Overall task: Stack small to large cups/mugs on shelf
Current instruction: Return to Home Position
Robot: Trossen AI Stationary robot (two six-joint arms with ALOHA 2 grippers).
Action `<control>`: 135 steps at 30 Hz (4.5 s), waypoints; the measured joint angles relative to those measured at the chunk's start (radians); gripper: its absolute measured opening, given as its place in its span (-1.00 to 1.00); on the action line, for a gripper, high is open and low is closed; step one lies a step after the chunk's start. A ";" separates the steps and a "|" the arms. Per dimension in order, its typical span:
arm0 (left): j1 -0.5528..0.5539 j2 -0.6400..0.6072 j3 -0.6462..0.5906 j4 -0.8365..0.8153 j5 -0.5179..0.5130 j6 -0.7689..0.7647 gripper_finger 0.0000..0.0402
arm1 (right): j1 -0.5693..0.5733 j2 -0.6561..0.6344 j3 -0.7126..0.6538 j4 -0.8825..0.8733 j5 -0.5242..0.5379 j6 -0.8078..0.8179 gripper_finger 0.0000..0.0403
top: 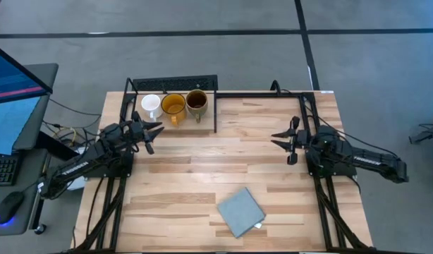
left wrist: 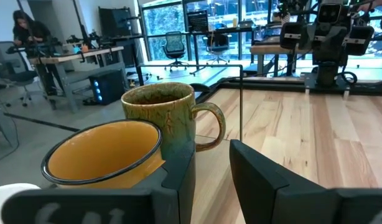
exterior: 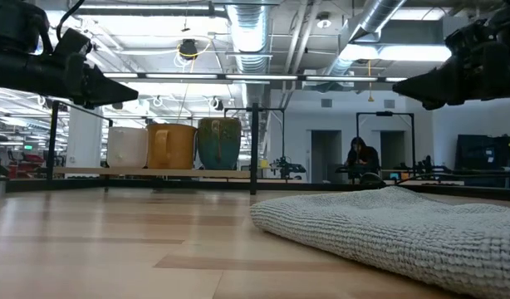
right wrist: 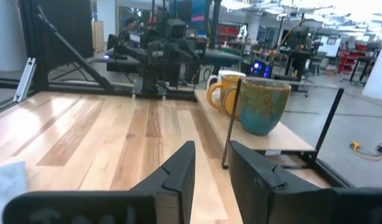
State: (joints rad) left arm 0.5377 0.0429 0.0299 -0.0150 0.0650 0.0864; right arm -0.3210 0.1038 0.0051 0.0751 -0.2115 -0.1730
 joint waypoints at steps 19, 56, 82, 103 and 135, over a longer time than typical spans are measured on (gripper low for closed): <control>0.000 0.002 -0.001 -0.001 -0.002 -0.004 -0.55 | 0.000 0.000 0.000 -0.047 0.113 0.016 -0.41; 0.001 0.003 -0.001 -0.001 -0.002 -0.090 -0.55 | 0.000 0.001 0.000 -0.046 0.112 0.016 -0.41; 0.001 0.003 -0.001 -0.001 -0.002 -0.090 -0.55 | 0.000 0.001 0.000 -0.046 0.111 0.016 -0.41; 0.001 0.003 -0.002 -0.001 -0.002 -0.090 -0.55 | 0.000 0.001 0.000 -0.046 0.111 0.016 -0.41; 0.001 0.003 -0.001 -0.001 -0.001 -0.091 -0.55 | 0.000 0.001 0.000 -0.046 0.111 0.016 -0.41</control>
State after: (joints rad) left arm 0.5385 0.0456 0.0287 -0.0162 0.0638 -0.0041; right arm -0.3210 0.1043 0.0048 0.0288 -0.1001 -0.1570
